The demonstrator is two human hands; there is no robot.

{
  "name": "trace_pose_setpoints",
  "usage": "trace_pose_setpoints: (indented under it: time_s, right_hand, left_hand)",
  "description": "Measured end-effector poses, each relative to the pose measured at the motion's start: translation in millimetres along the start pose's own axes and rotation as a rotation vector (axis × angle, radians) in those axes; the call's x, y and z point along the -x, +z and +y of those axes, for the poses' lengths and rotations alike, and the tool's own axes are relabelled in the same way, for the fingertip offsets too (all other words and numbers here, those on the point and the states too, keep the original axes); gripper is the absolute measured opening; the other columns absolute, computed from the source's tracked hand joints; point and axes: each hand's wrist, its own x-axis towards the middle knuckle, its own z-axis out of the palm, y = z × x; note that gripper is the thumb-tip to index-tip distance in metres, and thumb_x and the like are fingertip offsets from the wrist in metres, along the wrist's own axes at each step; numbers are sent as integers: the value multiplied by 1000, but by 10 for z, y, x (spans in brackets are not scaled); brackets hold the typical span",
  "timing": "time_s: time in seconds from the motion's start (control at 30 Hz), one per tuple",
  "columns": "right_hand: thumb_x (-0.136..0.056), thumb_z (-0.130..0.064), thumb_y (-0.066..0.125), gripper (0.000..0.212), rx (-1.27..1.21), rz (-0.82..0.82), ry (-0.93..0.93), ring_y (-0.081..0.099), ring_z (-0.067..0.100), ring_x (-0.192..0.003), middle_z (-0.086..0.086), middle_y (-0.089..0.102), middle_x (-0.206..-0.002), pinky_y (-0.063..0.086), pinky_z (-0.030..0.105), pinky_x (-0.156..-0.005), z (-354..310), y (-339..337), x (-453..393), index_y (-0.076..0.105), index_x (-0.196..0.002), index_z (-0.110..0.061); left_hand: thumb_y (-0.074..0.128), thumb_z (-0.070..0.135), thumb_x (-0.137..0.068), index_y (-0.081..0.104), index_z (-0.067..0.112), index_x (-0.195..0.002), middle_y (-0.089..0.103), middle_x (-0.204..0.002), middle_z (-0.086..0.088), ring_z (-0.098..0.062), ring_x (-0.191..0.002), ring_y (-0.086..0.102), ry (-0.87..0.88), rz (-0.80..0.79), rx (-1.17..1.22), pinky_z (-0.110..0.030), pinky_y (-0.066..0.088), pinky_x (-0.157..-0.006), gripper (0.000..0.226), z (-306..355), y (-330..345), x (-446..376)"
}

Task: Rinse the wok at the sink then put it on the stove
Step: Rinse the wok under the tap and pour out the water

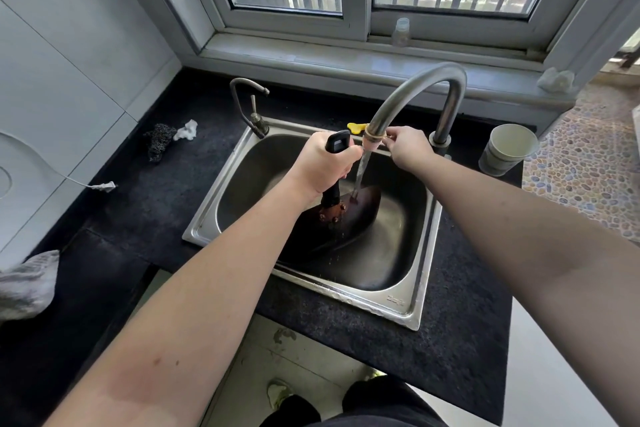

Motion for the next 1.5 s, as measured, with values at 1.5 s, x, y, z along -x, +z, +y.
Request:
trace_pose_setpoints:
  time_s: [1.5]
  right_hand:
    - [-100, -28, 47, 27, 63, -26, -44, 60, 27, -98, 10, 69, -109, 40, 27, -72, 75, 29, -72, 66, -118, -23]
  left_hand:
    - [60, 10, -76, 46, 15, -48, 44, -43, 0, -17, -46, 41, 39, 511, 358, -30, 38, -57, 32, -254, -896, -94]
